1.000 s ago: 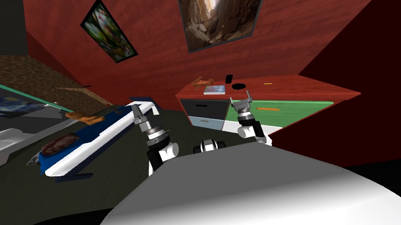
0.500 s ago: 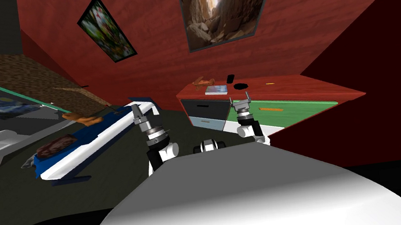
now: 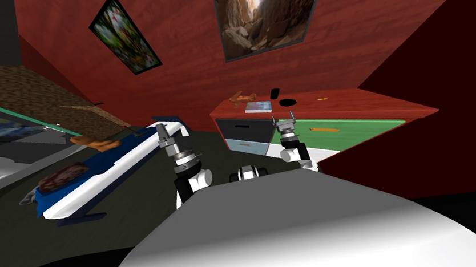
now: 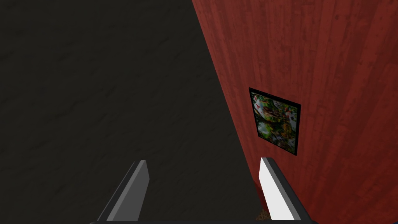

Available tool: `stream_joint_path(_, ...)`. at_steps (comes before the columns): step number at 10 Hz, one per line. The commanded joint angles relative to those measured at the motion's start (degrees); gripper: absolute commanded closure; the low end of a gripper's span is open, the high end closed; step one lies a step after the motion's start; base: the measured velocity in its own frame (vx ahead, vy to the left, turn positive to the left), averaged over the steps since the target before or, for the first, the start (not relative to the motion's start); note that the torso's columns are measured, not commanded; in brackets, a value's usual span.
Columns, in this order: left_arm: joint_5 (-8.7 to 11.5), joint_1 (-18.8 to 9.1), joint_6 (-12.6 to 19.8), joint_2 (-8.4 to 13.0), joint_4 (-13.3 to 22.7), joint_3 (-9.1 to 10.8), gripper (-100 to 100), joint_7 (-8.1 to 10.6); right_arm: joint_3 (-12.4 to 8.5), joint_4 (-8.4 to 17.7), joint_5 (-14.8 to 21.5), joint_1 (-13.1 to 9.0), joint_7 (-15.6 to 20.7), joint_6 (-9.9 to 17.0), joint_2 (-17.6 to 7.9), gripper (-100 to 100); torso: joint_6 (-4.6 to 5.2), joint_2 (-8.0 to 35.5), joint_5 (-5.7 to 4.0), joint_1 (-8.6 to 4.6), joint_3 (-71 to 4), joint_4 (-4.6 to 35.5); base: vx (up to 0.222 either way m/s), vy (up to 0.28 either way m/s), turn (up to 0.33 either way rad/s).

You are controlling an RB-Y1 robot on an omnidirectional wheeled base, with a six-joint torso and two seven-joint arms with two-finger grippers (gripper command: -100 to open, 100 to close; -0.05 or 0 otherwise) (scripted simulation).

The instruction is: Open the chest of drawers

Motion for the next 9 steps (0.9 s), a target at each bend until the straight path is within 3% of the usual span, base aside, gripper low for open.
stream_joint_path(1, 0.0, 0.0, 0.0, 0.0, 0.0, 0.0, 0, 0.0, 0.15, 2.13, -2.66, -1.17, -4.1, 0.43, 0.09, -100, 0.0, 0.04, -0.03, -0.11, 0.03, 0.01, 0.04, 0.056, -0.035)
stream_joint_path(3, 0.0, 0.0, 0.0, 0.0, 0.0, 0.0, 0, 0.0, 0.15, 2.13, -2.66, -1.17, -6.47, 0.43, 0.09, -100, 0.0, -0.02, -0.01, -0.02, -0.01, -0.01, 0.028, 0.045, -0.01)
stream_joint_path(4, 0.0, 0.0, 0.0, 0.0, 0.0, 0.0, 0, 0.0, 0.3, 3.96, -4.99, -2.06, -8.45, 0.75, 0.22, -100, 0.0, 0.05, -0.03, -0.12, 0.03, 0.01, 0.035, 0.055, -0.032)
stream_joint_path(6, 0.0, 0.0, 0.0, 0.0, 0.0, 0.0, 0, 0.0, 0.3, 3.96, -4.99, -2.06, -11.0, 0.75, 0.22, -100, 0.0, -0.03, 0.0, -0.01, -0.01, -0.01, 0.032, 0.045, -0.013)
stream_joint_path(7, 0.0, 0.0, 0.0, 0.0, 0.0, 0.0, 0, 0.0, 0.45, 5.84, -7.32, -2.95, -13.11, 1.09, 0.42, -100, 0.0, 0.04, -0.03, -0.11, 0.03, 0.01, 0.025, 0.056, -0.037)
stream_joint_path(9, 0.0, 0.0, 0.0, 0.0, 0.0, 0.0, 0, 0.0, 0.45, 5.84, -7.32, -2.95, -15.51, 1.09, 0.42, -100, 0.0, 0.02, 0.0, 0.0, 0.01, 0.01, 0.023, 0.048, -0.011)
